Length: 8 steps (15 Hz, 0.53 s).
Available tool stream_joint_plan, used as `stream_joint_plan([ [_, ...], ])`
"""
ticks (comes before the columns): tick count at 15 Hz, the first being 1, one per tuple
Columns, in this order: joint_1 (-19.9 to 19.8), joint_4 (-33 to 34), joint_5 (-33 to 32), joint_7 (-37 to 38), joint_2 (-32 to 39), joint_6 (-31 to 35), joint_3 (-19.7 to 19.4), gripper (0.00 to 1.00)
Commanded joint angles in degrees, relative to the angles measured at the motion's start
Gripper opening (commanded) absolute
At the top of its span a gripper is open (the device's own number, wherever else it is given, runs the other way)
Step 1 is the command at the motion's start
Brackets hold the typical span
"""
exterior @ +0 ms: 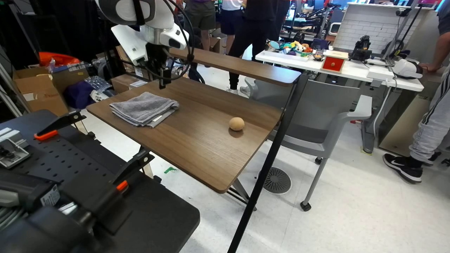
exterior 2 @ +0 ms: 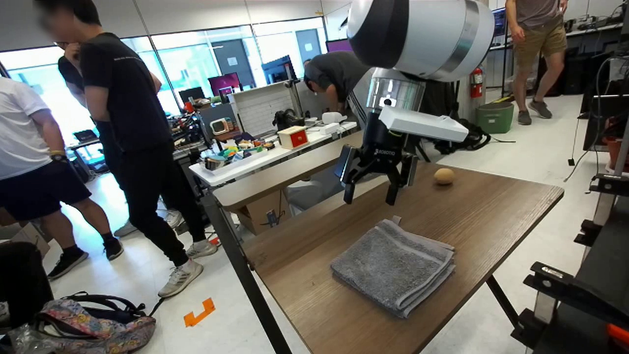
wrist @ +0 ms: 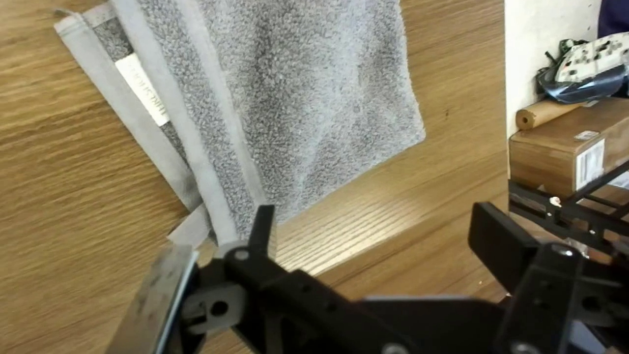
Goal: Wipe the table with cloth
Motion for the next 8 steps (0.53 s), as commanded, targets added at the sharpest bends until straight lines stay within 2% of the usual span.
stream_joint_plan([
  [1,2.47,4.57,0.14,1.79,3.49,3.66,-4.32,1.0],
  [4,2.44,7.31,-0.51,2.93,5.39,7.54,-6.75,1.0],
  [7,1.69,9.55,-0.95,3.25,6.99,10.35,-7.54,1.0],
  [8,1.19,7.29,-1.15,2.81,5.4,8.41,-6.84,1.0],
])
